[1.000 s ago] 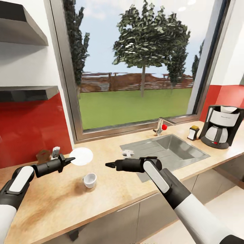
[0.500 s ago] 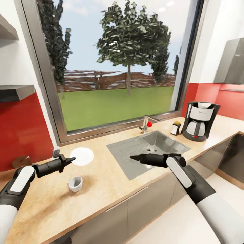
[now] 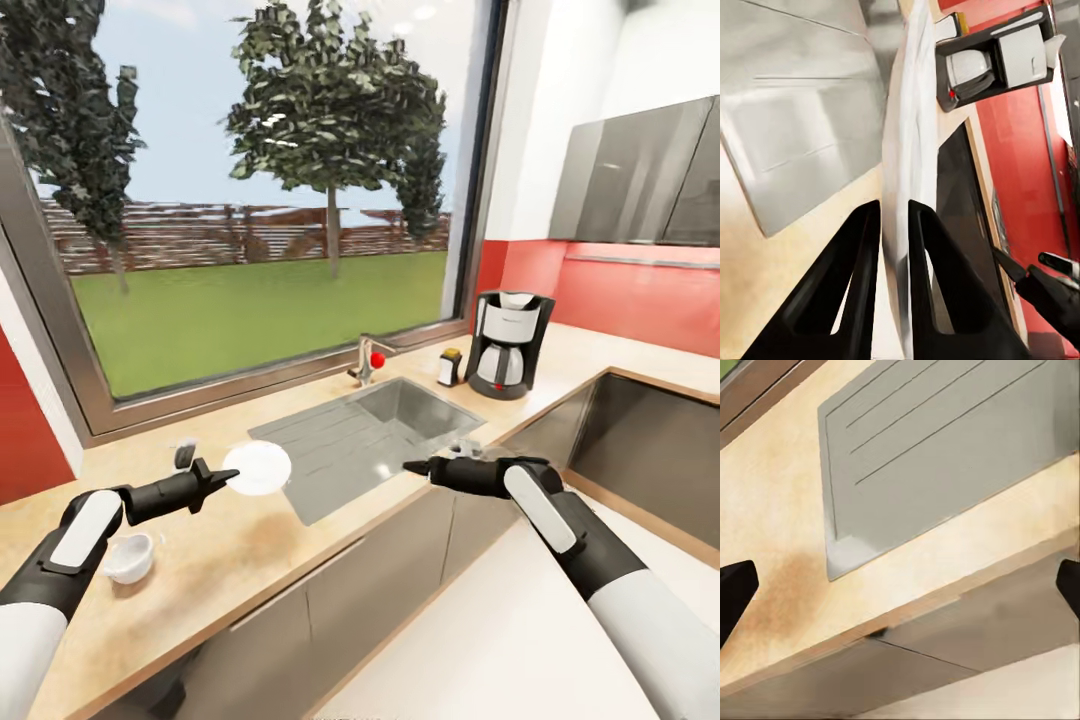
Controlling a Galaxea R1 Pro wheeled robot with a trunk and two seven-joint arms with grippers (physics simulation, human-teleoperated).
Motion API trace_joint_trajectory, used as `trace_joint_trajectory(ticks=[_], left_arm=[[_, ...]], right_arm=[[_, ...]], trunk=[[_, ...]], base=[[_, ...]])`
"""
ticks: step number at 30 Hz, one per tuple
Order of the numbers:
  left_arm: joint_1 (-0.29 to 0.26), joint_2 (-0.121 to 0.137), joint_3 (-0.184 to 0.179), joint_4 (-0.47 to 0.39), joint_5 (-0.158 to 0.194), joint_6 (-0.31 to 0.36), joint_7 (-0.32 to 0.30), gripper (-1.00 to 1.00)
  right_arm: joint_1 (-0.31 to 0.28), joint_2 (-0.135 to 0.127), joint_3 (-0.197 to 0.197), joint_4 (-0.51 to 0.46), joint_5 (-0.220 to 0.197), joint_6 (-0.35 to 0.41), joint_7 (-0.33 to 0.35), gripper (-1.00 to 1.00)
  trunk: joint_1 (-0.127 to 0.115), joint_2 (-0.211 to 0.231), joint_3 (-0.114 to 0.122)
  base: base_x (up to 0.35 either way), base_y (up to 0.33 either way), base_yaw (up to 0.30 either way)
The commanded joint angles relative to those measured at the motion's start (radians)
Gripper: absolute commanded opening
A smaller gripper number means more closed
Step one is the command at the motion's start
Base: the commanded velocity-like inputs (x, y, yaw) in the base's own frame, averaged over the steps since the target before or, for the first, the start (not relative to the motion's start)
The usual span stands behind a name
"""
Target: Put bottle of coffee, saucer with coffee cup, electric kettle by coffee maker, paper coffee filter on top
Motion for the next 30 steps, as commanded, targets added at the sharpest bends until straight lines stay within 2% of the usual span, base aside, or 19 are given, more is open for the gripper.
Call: trace_joint_trajectory(ticks=[1, 5, 8, 14, 15, 16, 17, 19, 22, 23, 24, 25, 26, 28, 30], left_arm=[[0.001, 0.000, 0.003, 0.000, -0.008, 0.006, -0.007, -1.00], [0.002, 0.001, 0.005, 0.001, -0.008, 0.007, -0.014, -1.00], [0.003, 0.001, 0.005, 0.001, -0.008, 0.005, -0.016, -1.00], [0.005, 0.001, 0.008, 0.004, 0.001, 0.004, -0.019, -1.00], [0.006, 0.001, 0.008, 0.009, 0.000, 0.004, -0.019, -1.00], [0.006, 0.001, 0.007, 0.013, -0.004, 0.004, -0.020, -1.00], [0.007, 0.001, 0.006, 0.014, -0.006, 0.004, -0.020, -1.00], [0.007, -0.002, 0.004, 0.015, -0.006, 0.003, -0.020, -1.00], [0.007, -0.032, 0.003, 0.015, -0.008, -0.008, -0.020, -1.00], [0.007, -0.053, 0.001, 0.015, -0.011, -0.030, -0.019, -1.00], [0.006, -0.076, -0.005, 0.015, -0.018, -0.057, -0.018, -1.00], [0.006, -0.109, -0.029, 0.015, -0.041, -0.092, -0.016, -1.00], [0.006, -0.128, -0.048, 0.016, -0.061, -0.116, -0.015, -1.00], [0.008, -0.144, -0.063, 0.024, -0.083, -0.168, -0.013, -1.00], [0.029, -0.150, -0.068, 0.065, -0.083, -0.246, -0.018, -1.00]], right_arm=[[-0.001, -0.005, -0.001, 0.045, 0.003, 0.001, 0.006, 1.00], [-0.001, -0.045, -0.005, 0.104, 0.002, 0.001, 0.005, 1.00], [-0.001, -0.055, -0.005, 0.118, 0.005, 0.002, -0.006, 1.00], [-0.001, -0.055, -0.001, 0.148, 0.028, 0.000, -0.185, 1.00], [0.000, -0.051, 0.004, 0.198, 0.046, -0.020, -0.198, 1.00], [0.000, -0.036, 0.019, 0.311, 0.094, -0.094, -0.206, 1.00], [0.000, -0.023, 0.029, 0.382, 0.126, -0.158, -0.207, 1.00], [0.000, 0.037, 0.043, 0.620, 0.206, -0.386, -0.207, 1.00], [0.000, 0.103, 0.047, 0.854, 0.238, -0.538, -0.206, 1.00], [0.000, 0.145, 0.047, 0.951, 0.244, -0.581, -0.205, 1.00], [0.002, 0.181, 0.047, 1.008, 0.248, -0.604, -0.205, 1.00], [0.028, 0.207, 0.047, 1.041, 0.250, -0.619, -0.204, 1.00], [0.061, 0.217, 0.048, 1.052, 0.252, -0.624, -0.204, 1.00], [0.094, 0.225, 0.048, 1.060, 0.252, -0.625, -0.204, 1.00], [0.107, 0.229, 0.048, 1.064, 0.252, -0.622, -0.205, 1.00]], trunk=[[0.000, -0.002, -0.002], [0.000, -0.002, -0.005], [0.000, -0.002, -0.008], [0.000, -0.002, -0.013], [0.000, -0.002, -0.014], [0.000, -0.002, -0.014], [0.000, -0.002, -0.014], [0.000, -0.002, -0.014], [0.000, -0.002, -0.014], [0.000, -0.002, -0.014], [0.000, -0.002, -0.014], [0.000, -0.002, -0.014], [0.000, -0.002, -0.014], [0.000, -0.002, -0.014], [0.000, -0.002, -0.014]], base=[[-0.096, -0.273, -0.276], [-0.102, -0.273, -0.275], [-0.106, -0.257, -0.274], [-0.076, -0.118, -0.266], [-0.011, -0.013, -0.158], [-0.004, -0.006, -0.065], [-0.003, -0.004, -0.042], [-0.001, -0.001, -0.016], [0.000, 0.000, -0.005], [0.000, 0.000, -0.001], [0.000, 0.000, 0.000], [0.000, 0.000, 0.000], [0.000, 0.000, 0.000], [0.000, 0.000, 0.000], [0.000, 0.000, 0.000]])
